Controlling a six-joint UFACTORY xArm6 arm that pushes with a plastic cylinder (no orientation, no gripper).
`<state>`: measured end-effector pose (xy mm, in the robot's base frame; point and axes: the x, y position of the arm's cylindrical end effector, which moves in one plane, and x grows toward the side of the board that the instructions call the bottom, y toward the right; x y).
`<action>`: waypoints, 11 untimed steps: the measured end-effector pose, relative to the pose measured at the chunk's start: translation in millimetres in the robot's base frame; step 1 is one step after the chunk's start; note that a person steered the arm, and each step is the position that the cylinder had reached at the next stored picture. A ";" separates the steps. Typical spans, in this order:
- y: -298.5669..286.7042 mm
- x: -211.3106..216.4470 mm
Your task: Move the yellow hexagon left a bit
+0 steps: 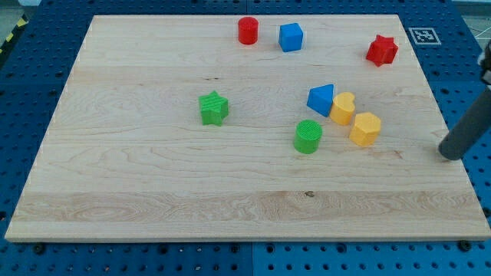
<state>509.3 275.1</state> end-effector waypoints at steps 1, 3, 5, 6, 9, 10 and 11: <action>-0.8 -2.5; 5.3 -21.4; 8.5 -26.0; -14.5 -26.0; -84.0 -26.0; -97.4 -26.0; -101.9 -26.0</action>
